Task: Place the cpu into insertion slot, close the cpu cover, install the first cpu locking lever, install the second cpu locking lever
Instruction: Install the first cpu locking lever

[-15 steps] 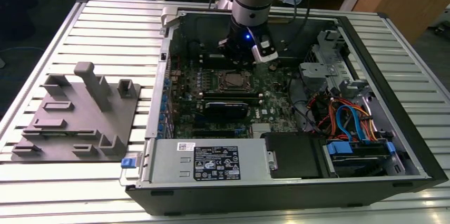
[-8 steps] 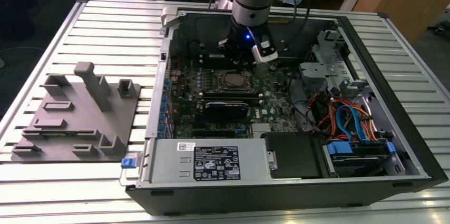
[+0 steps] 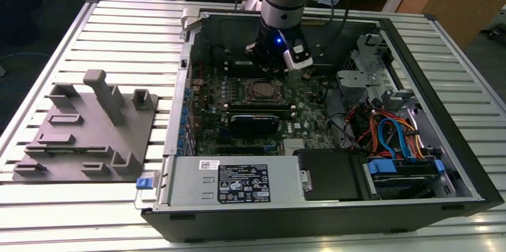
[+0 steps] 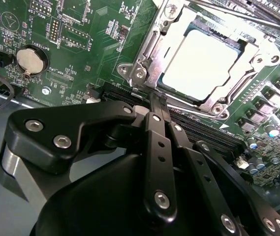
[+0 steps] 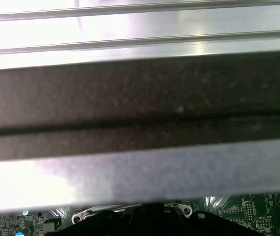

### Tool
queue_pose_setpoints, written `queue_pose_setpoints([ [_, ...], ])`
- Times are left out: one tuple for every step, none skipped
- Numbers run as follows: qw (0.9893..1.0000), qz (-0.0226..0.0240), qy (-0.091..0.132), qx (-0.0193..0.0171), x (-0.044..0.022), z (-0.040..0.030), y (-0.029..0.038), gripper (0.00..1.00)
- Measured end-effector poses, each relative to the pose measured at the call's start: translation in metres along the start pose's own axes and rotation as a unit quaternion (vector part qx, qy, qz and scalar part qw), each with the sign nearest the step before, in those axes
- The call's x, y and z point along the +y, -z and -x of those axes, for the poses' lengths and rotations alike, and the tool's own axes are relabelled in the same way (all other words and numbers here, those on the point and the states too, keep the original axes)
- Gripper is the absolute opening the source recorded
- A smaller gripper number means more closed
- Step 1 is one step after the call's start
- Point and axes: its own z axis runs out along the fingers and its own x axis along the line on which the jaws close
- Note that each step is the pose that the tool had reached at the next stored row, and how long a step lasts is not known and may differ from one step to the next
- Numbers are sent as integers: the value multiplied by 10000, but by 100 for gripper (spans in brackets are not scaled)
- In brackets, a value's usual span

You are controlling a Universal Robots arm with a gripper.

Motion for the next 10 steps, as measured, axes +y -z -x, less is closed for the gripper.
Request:
queue_pose_setpoints([
  [10000, 0, 0, 0, 0, 0, 2, 10],
  [10000, -2, 0, 0, 0, 0, 2, 10],
  [10000, -3, 0, 1, 0, 0, 1, 10],
  [10000, -2, 0, 0, -1, 0, -3, 10],
  [10000, -2, 0, 0, -1, 0, -7, 10],
  [10000, -2, 0, 0, -1, 0, -11, 10],
  [10000, -2, 0, 0, -2, 0, -17, 10],
  [10000, -3, 0, 1, -3, 0, -22, 10],
  [10000, -3, 0, 0, -4, 0, -26, 10],
  [10000, -3, 0, 0, -5, -1, -29, 10],
])
